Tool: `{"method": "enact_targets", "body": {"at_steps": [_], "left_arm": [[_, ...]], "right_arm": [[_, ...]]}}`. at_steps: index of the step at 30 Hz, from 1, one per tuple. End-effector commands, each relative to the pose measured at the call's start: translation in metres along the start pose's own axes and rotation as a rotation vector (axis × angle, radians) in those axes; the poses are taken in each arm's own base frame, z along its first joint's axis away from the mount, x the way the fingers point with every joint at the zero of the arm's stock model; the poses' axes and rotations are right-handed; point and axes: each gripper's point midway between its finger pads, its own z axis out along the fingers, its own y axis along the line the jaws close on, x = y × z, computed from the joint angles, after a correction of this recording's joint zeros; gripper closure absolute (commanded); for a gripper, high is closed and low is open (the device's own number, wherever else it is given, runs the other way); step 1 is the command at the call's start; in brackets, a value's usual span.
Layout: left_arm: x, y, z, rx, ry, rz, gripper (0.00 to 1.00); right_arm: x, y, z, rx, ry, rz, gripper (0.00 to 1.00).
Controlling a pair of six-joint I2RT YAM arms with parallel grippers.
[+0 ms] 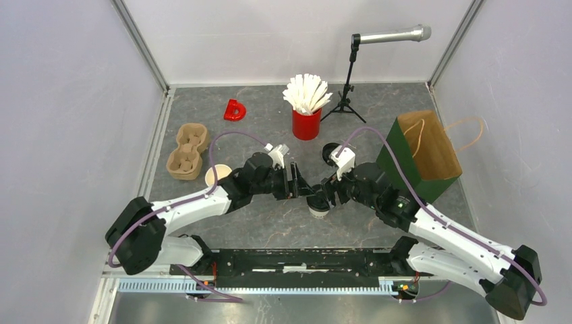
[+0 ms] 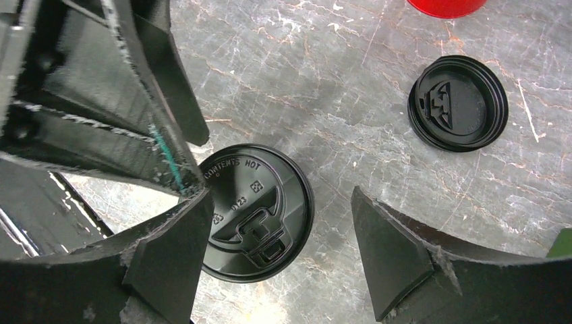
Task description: Pack the takeout coffee
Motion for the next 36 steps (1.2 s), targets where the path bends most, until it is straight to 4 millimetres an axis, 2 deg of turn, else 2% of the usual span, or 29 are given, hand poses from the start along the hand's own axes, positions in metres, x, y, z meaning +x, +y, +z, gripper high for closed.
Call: {"method": "enact_targets", "body": {"at_steps": [1,6,11,17,27,29,32,36], "left_arm": [[0.0,-0.017,-0.002,0.083,-0.04,-0.053,0.18],[0.012,-0.021,0.008,0.151,-0.03,-0.133,0.21],[0.019,-0.022,0.018,0.146,-0.024,-0.146,0.22],[0.02,-0.014,0.02,0.12,-0.047,-0.152,0.3],[0.034,0.011,0.026,0.041,-0.05,-0.168,0.44],[0.038,0.019,0.026,0.015,-0.054,-0.168,0.48],[0.047,0.037,0.028,-0.039,-0.049,-0.17,0.52],[0.063,0.069,0.034,-0.15,-0.02,-0.16,0.56]], "right_arm": [[-0.015,-0.007,0.0,0.032,-0.026,0.004,0.18],[-0.007,-0.011,0.01,0.002,0.009,0.006,0.25],[-0.003,-0.011,0.019,-0.047,0.013,0.032,0.31],[0.028,-0.018,0.025,-0.043,0.047,0.078,0.37],[0.072,-0.018,0.026,-0.033,0.063,0.153,0.41],[0.081,-0.019,0.026,-0.023,0.071,0.161,0.41],[0.104,-0.022,0.023,-0.001,0.107,0.177,0.41],[0.119,-0.023,0.024,0.006,0.111,0.19,0.41]]}}
